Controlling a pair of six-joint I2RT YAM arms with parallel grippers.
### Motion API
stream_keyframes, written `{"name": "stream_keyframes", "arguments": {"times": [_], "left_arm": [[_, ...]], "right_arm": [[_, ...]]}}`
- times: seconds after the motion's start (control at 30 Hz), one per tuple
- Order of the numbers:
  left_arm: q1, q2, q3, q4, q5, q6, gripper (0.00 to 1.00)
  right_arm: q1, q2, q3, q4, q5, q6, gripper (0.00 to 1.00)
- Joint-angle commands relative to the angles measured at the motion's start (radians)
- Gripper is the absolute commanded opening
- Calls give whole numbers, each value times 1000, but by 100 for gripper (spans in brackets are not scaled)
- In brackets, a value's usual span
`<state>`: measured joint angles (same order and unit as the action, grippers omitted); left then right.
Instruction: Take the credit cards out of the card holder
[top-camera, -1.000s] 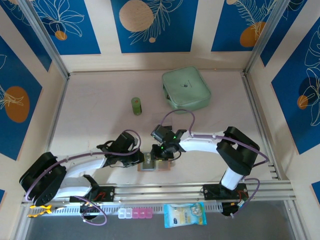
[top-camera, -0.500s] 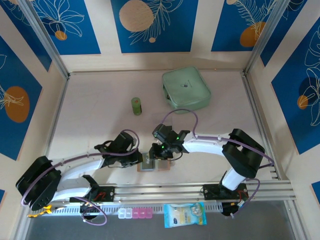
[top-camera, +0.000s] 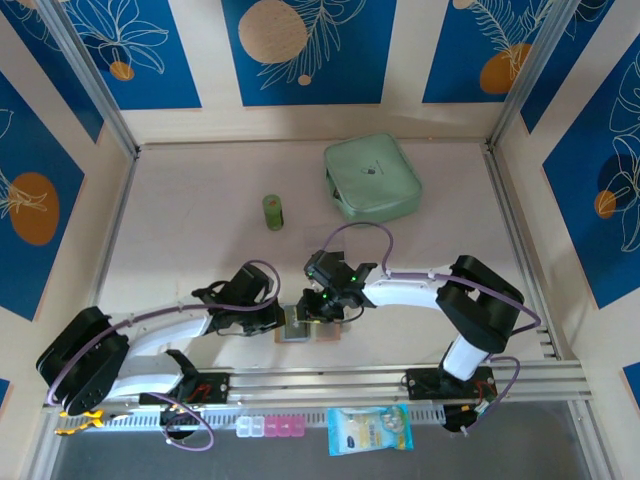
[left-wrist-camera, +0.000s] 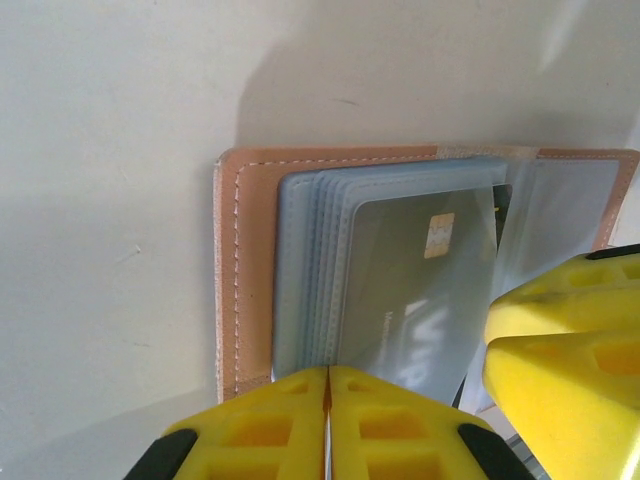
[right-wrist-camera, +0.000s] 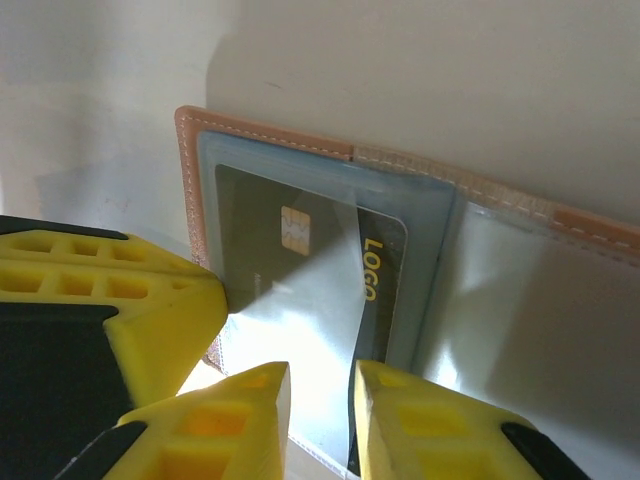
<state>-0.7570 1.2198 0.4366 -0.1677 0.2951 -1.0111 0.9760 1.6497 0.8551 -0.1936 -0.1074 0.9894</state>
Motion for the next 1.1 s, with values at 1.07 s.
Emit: {"name": "stream_keyframes", "arguments": {"times": [1.07], "left_arm": [[8, 5, 19, -33, 6, 14, 9]], "right_arm": [[-11, -1, 5, -69, -17, -21, 25]]}}
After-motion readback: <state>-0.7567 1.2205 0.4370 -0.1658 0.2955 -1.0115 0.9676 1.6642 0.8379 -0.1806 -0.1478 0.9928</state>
